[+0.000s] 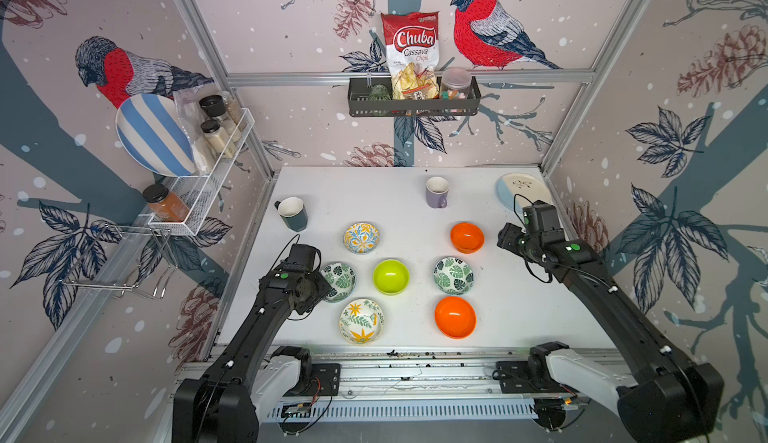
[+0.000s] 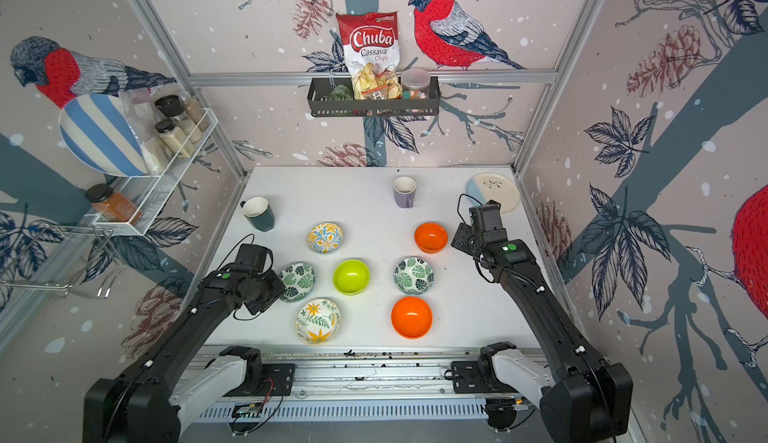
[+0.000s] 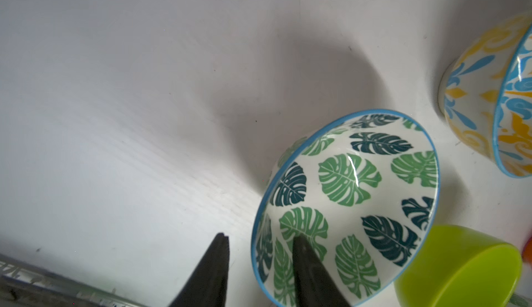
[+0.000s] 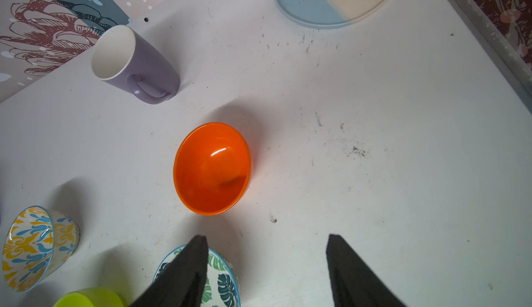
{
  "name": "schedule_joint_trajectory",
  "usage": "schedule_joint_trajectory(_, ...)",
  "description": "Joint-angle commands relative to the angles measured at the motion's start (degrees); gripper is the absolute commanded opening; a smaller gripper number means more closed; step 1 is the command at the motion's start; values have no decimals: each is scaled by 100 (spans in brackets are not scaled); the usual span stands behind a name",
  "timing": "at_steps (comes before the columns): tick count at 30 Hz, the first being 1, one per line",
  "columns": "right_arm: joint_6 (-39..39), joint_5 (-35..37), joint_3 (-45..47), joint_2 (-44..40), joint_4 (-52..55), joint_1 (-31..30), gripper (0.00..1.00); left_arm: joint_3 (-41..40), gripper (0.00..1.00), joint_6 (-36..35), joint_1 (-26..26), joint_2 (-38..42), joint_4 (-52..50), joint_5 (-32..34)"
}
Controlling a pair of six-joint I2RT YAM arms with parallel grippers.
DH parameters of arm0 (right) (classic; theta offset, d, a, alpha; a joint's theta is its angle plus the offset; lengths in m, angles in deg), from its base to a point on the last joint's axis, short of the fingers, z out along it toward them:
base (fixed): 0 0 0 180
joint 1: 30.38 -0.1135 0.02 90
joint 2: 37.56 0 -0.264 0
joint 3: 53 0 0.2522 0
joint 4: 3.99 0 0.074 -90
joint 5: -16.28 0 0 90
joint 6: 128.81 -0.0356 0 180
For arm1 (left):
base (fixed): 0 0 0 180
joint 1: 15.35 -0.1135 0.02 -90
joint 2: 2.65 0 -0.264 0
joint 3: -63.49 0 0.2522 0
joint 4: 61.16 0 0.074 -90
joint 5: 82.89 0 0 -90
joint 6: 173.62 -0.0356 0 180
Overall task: Stack the bowls
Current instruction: Pick up the bowl from the center of the board.
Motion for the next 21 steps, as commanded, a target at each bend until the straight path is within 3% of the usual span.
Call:
schedule_joint_trajectory(1, -2, 78, -58, 44, 55, -11, 67, -81, 35, -157, 9, -44, 270, -182)
schedule_joint_trajectory(21, 41, -24, -69, 124, 70, -3, 67, -120, 11, -155, 8, -209, 274, -77)
